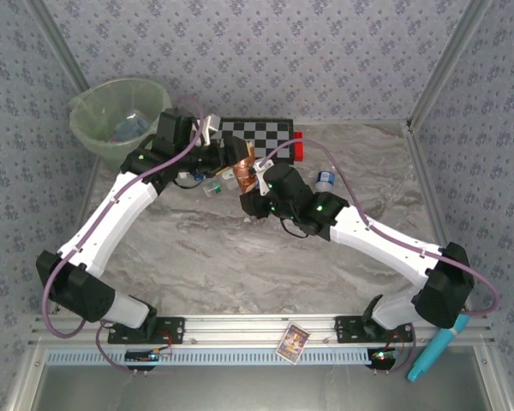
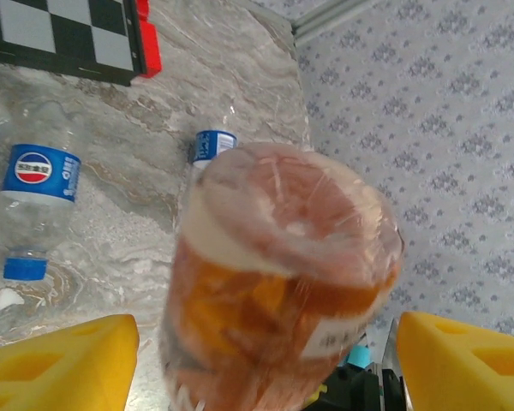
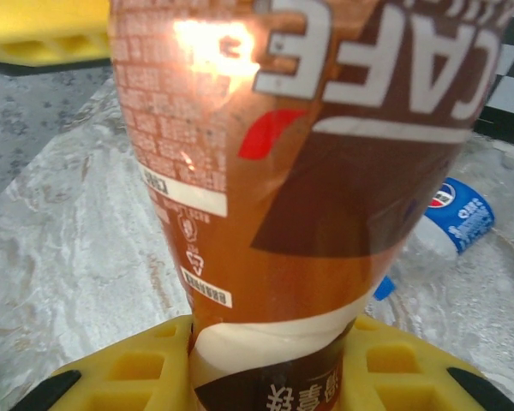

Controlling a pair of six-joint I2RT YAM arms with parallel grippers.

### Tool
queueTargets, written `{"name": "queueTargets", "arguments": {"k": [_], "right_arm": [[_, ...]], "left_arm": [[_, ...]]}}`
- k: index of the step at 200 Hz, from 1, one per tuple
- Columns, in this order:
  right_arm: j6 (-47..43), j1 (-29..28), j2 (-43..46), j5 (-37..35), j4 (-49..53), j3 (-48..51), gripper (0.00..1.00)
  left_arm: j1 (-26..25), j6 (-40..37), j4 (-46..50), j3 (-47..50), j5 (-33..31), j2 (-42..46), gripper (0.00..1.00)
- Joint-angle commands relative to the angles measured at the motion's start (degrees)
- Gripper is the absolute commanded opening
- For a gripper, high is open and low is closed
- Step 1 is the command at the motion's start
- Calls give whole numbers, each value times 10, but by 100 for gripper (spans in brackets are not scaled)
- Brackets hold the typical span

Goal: Put the plastic bottles in the bin

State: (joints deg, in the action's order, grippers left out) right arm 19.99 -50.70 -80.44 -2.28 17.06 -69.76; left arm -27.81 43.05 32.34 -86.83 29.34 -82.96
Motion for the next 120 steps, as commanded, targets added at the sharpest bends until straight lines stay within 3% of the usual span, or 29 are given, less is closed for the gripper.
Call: {"name": "queueTargets", "arguments": {"k": [1,35,86,105,120], "right_arm": [[-15,-8,-3,25,-6,-26,32],[-21,-18,-2,17,2,-29,32],[-12,-22,6,11,2,-18,33],[-7,-23,11,3,3,-15,46],[-1,-24,19,-8,4,-10,69]], "left_arm": [[-5,-24,6,-25,21,-7,78],[-5,-30,13,-25,13,-6,73],[-5,-23,11,-26,6,0,52],[-5,-20,11,-25,7,1,52],[-5,-19,10,-25,7,3,52]]}}
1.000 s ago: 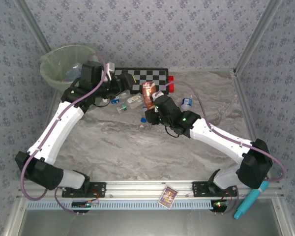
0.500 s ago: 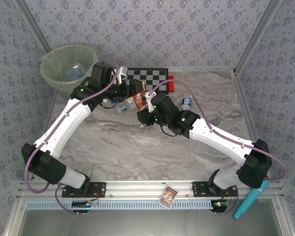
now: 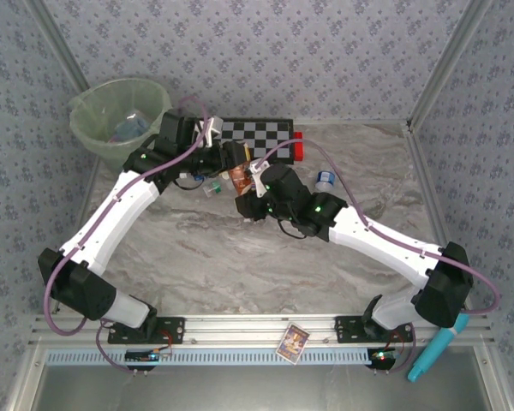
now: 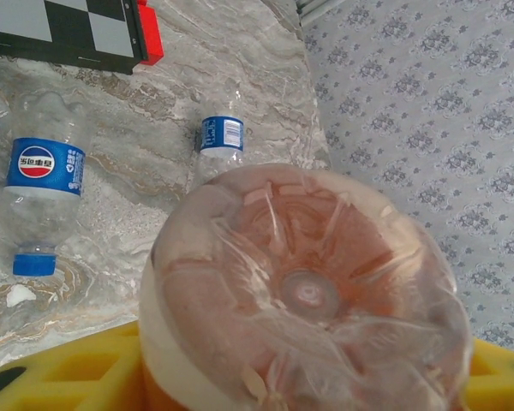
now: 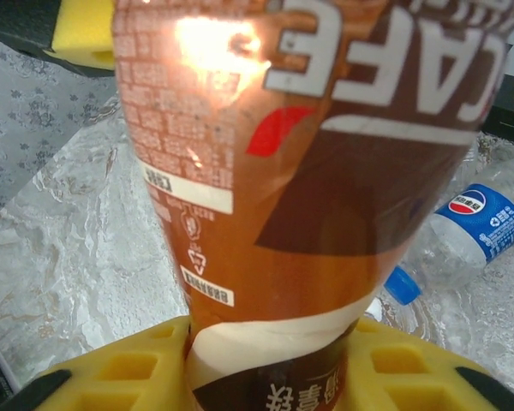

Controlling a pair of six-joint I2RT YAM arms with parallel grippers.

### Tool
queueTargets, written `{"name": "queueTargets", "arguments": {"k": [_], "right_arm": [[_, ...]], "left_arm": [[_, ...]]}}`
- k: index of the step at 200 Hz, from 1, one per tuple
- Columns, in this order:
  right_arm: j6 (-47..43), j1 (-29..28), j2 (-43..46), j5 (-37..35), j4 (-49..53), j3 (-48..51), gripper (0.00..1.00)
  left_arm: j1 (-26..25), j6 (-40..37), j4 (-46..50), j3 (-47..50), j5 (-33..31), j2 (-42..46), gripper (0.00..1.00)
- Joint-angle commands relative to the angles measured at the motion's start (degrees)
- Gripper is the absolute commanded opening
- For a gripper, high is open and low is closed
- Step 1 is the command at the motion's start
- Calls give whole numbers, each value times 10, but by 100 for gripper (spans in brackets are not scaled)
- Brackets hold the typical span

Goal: Put the plastic bottles in the bin

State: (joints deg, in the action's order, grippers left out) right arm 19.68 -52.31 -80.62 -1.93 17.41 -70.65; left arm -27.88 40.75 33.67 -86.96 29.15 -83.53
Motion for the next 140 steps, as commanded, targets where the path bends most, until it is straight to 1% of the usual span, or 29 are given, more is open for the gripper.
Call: {"name": "queueTargets", "arguments": {"k": [1,11,16,18,50,80,83,113,140], "right_arm": [[2,-7,21,-12,0,-1,71],[7,-7,29,-21,0,5,87],[7,-7,34,-25,1,7,98],[8,-6,37,-26,0,8,100],[17,-2,66,-39,10,18,100],[22,4,96,-47,23,18,100],[23,4,99,-49,23,35,100],[24,13,123,-49,22,47,100],[21,24,131,-46,18,45,100]], "left_arm": [[-4,4,-3,-24,8,9,52],[-4,2,-1,-27,5,11,52],[-4,0,2,-31,1,11,52],[-4,-1,3,-32,-1,11,52],[12,-1,13,-53,-8,8,52],[52,10,13,-64,-12,18,52],[57,12,13,-65,-12,18,52],[122,26,13,-76,-9,30,52],[194,65,-8,-79,9,35,53]]}}
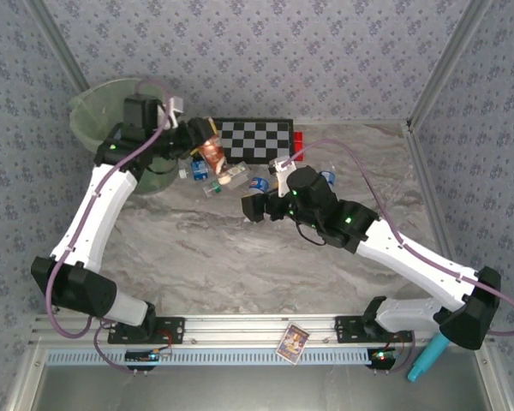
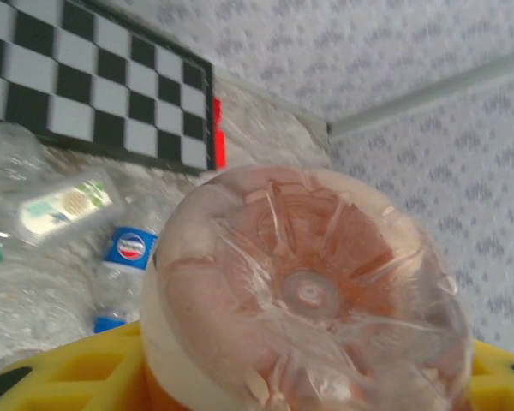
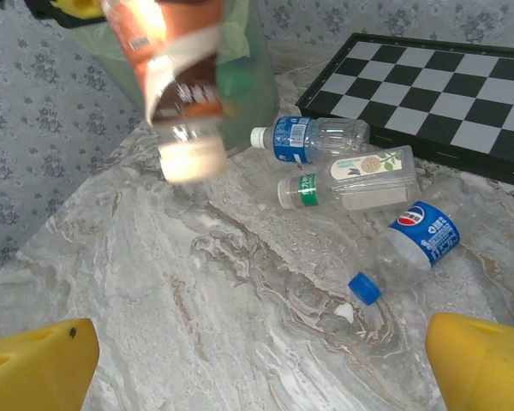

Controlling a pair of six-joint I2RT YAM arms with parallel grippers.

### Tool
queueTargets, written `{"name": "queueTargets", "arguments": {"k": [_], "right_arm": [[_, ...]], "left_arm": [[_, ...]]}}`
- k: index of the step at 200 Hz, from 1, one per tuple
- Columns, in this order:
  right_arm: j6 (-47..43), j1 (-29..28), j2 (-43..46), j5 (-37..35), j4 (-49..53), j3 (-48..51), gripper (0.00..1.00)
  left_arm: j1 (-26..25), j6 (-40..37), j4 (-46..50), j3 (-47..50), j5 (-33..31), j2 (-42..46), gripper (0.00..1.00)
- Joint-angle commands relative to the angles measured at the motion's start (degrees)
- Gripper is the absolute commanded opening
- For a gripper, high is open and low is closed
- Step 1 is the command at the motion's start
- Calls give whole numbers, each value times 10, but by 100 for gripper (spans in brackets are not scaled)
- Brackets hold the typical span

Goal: Put the plastic bottles in the bin

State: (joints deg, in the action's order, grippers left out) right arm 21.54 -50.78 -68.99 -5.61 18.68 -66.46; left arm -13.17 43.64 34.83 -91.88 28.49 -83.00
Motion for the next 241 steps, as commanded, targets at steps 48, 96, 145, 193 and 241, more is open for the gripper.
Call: {"name": "queueTargets", "arguments": {"k": [48,96,145,193,241], "right_arm": [[-9,26,15,7,5,-3,100],[-14,45,16,24,10,-4,99],[-24,66,21,32,25,-14,100],[-29,77,33,17,30,-39,100],[-27,76,42,-3,37,-39,100]], "left_arm": [[156,103,-55,-61,15,20,54],[237,209,-140,-31,-28,13,54],[283,258,-177,-63,-71,-36,54],[295,281,-178,-106,-81,-102,54],[297,320,-194,-108,-133,-137,54]]}}
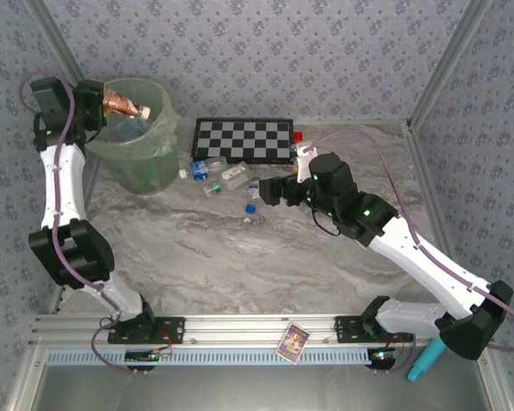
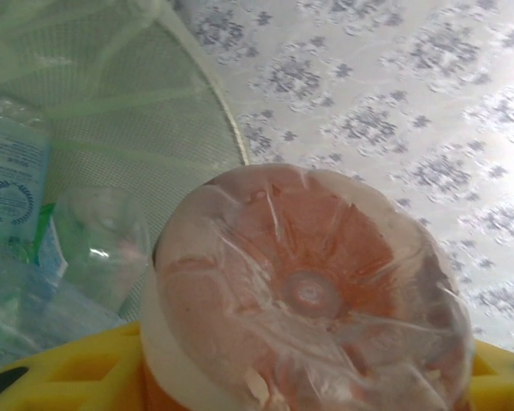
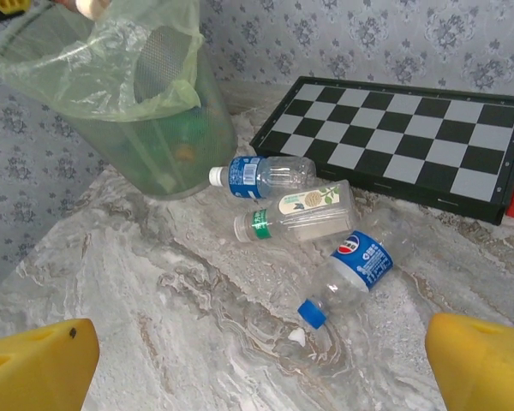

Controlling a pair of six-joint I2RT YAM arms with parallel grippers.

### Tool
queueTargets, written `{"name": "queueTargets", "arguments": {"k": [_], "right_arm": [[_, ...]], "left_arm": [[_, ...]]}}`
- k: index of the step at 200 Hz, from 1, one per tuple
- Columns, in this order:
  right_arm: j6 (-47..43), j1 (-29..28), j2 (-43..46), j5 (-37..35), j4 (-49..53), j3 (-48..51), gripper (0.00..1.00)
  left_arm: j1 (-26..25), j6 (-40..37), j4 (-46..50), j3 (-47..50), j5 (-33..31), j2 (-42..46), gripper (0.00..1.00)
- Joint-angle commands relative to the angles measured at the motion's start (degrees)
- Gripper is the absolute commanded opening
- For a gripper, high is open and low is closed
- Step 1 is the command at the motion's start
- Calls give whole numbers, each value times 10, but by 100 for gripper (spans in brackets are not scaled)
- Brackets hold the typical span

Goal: Put the plastic bottles in the bin

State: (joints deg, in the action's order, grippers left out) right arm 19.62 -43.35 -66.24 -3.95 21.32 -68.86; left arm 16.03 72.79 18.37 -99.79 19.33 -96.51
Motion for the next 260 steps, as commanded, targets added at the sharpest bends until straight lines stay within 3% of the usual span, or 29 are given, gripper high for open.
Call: {"name": "queueTargets", "arguments": {"k": [1,70,128,137,169,224,260], "right_arm": [[-6,2,15,-20,11,-15,100],[9,-3,8,-27,0,-7,99],[7,-4,-2,-31,-1,-13,100],[6,-4,-3,-30,0,-14,100],[7,-5,-1,-32,2,-14,100],[9,-8,11,-30,3,-6,100],[10,-13,23,-33,5,0,100]], "left_arm": [[5,29,-29,-29,-43,-2,54],[-10,106,-83,34,-202,11,56],[-12,114,-98,11,-212,-19,57],[-13,115,-88,0,-211,-25,62],[-16,113,-60,-12,-193,-26,95],[-25,79,-10,6,-229,39,98],[-27,54,9,8,-219,66,98]]}}
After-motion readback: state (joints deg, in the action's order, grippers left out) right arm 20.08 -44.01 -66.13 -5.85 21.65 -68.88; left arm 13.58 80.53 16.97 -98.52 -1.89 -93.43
